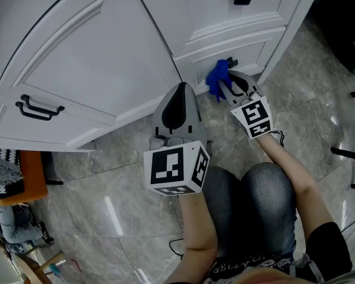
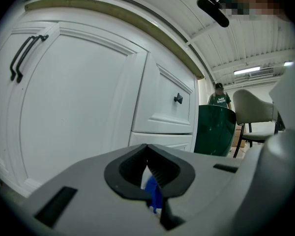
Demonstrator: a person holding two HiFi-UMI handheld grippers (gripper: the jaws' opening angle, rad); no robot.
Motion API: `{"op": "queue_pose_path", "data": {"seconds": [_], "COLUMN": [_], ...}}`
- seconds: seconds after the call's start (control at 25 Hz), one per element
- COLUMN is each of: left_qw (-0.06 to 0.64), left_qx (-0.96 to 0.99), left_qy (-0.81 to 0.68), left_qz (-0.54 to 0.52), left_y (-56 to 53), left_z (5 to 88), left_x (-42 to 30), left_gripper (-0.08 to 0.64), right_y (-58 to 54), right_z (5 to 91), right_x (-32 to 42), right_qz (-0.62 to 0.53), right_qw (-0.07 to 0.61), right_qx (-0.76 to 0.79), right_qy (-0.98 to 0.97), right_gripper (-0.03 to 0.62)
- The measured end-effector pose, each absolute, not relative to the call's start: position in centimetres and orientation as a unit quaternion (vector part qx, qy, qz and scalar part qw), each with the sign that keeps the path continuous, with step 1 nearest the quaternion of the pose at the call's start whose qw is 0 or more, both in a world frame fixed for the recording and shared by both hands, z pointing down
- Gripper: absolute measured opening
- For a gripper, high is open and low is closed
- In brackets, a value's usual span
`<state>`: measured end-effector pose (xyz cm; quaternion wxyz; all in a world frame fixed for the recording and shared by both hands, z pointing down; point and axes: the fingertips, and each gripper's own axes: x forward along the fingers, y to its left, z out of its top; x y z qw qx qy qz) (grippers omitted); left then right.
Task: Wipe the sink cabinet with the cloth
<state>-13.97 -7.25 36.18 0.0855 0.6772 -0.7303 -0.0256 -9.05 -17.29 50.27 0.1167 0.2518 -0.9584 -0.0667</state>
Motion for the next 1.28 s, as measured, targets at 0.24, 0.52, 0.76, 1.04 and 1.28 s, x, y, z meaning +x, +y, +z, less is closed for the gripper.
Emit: {"op": "queue_pose_path", "data": {"seconds": [0.24, 0.52, 0.76, 1.04, 1.28], "left_qw": [0.087, 0.089, 0.090, 0.091, 0.091], "left_qx": [0.677, 0.678, 0.677, 0.679, 0.678], "left_qy": [-0.730, -0.729, -0.730, -0.728, -0.729], "left_qz": [-0.026, -0.025, -0.023, -0.021, -0.020], "left_y": [-7.3, -7.6, -7.6, -7.8, -7.9], "left_z": [36.2, 36.4, 36.6, 36.8, 36.9], "left_x": [-13.9, -13.8, -13.9, -13.8, -13.9], "left_gripper": [0.005, 0.005, 0.005, 0.005, 0.005], "right_y": [-17.9, -18.7, -19.3, -19.7, -20.6], "right_z": [50.3, 50.4, 50.4, 50.5, 50.7], "right_x": [-8.2, -7.1, -6.2, -5.6, -4.4], "right_qz": [-0.068, -0.061, -0.060, -0.062, -0.052], "right_qw": [0.117, 0.108, 0.102, 0.101, 0.103], "right_qx": [0.263, 0.274, 0.284, 0.293, 0.313], "right_qy": [-0.955, -0.954, -0.952, -0.949, -0.943], "right_gripper": [0.080, 0.080, 0.080, 0.080, 0.080]}}
